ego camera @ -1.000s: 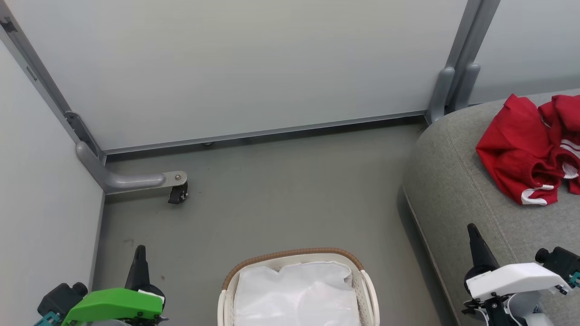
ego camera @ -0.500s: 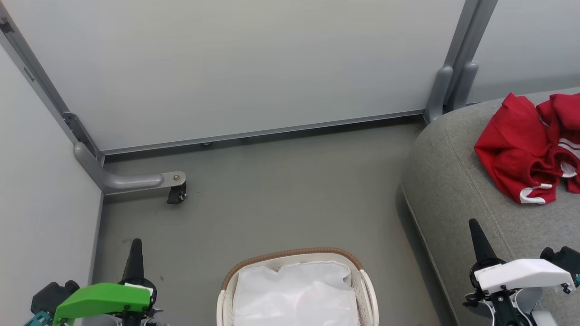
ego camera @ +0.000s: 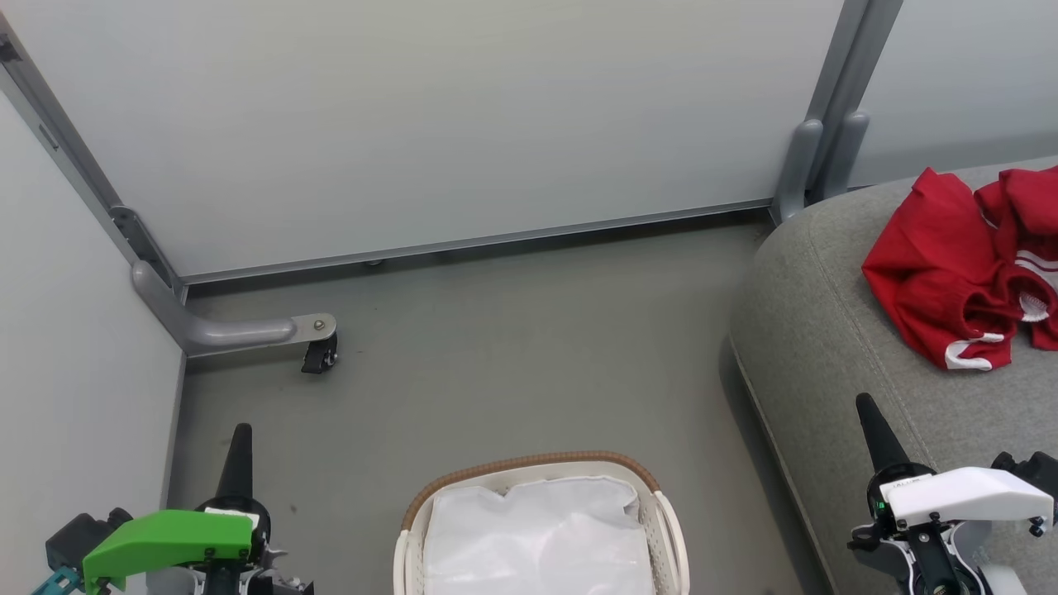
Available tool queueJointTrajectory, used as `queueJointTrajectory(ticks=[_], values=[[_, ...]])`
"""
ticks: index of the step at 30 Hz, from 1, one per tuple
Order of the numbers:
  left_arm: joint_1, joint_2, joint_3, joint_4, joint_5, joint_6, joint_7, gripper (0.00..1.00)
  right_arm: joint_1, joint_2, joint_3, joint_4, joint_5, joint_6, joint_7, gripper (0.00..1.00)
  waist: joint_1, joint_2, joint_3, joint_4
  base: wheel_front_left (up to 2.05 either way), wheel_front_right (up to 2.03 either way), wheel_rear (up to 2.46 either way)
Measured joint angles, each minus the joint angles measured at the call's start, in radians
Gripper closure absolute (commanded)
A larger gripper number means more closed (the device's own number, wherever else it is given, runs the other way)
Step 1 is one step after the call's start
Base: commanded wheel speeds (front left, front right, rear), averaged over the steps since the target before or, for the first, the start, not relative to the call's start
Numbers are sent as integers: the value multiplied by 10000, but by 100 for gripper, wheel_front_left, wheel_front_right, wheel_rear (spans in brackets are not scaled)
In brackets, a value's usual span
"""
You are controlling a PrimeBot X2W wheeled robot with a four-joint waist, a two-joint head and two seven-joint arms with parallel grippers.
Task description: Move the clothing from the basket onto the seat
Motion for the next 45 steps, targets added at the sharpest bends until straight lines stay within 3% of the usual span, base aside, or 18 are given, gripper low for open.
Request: queueJointTrajectory(ticks=[45], values=[[-427, 2, 556, -297, -2989, -228, 886, 100, -243, -35, -221, -215, 3597, -4, 895, 100, 0, 0, 25, -163, 0, 0, 0]])
